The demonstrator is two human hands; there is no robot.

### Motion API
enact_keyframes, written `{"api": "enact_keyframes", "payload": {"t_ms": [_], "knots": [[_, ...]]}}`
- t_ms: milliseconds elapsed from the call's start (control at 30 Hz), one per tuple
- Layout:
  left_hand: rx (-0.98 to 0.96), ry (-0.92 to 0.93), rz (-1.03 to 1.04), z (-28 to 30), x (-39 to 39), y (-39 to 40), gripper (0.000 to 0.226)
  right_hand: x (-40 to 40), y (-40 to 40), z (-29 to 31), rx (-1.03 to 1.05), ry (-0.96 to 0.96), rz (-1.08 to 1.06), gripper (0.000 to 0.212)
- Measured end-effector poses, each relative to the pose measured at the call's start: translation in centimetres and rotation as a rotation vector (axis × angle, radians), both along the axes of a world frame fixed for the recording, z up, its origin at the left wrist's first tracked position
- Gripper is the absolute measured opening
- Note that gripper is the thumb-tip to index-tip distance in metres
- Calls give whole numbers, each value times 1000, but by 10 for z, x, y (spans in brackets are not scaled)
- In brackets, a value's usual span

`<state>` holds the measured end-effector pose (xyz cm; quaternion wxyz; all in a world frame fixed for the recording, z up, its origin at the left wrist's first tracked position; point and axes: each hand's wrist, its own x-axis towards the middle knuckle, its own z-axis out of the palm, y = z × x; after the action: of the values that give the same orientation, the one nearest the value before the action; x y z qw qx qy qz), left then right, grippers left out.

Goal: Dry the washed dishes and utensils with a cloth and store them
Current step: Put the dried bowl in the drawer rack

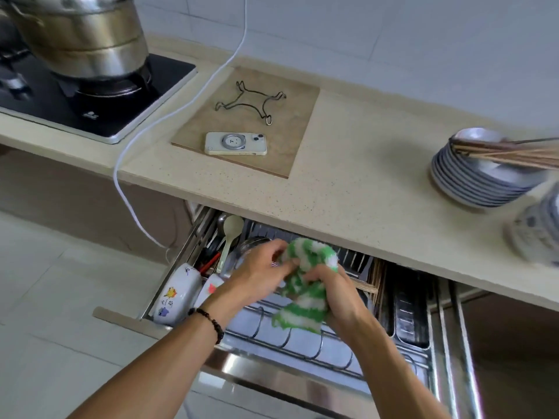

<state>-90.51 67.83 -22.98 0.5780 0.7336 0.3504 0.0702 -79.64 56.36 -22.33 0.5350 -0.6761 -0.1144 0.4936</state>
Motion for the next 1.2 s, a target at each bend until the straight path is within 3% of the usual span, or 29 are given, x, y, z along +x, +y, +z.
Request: {"api": "enact_keyframes", "payload": {"t_ms": [100,200,300,400,533,600,667,767,833,900,1000,1033,1133,1200], "knots": [[48,-50,57,33,31,-11,15,26,-25,32,-11,-129,-58,16],[-57,-85,80,73,71,-30,13,60,-61,60,35,-253,-195,11],[-195,-134,120,101,112,-54,13,89,-97,88,148,-222,-267,12],[-342,-119,101,123,159,-91,31,123,-140,120,255,-167,-363,16],[-412,143,-49,132,217,-155,68,174,-203,157,356,-183,-470,17],[-524,188,-162,131,245,-195,77,201,-237,170,374,-193,-502,31],[-643,74,-225,135,270,-230,67,223,-264,177,373,-172,-484,35],[-730,-145,-164,154,317,-278,49,265,-314,180,357,-172,-470,13],[-640,-194,-51,165,353,-304,37,296,-349,179,250,-289,-528,12],[-479,-184,26,171,380,-317,35,318,-370,178,107,-397,-604,38],[-206,-76,15,176,419,-336,44,352,-397,171,192,-407,-547,79],[-167,-58,-12,179,429,-340,50,361,-401,169,210,-422,-475,81],[-134,-12,-93,189,462,-346,67,394,-407,167,-22,-665,-193,57],[-75,50,-151,192,484,-344,71,417,-404,163,-260,-950,-163,32]]}}
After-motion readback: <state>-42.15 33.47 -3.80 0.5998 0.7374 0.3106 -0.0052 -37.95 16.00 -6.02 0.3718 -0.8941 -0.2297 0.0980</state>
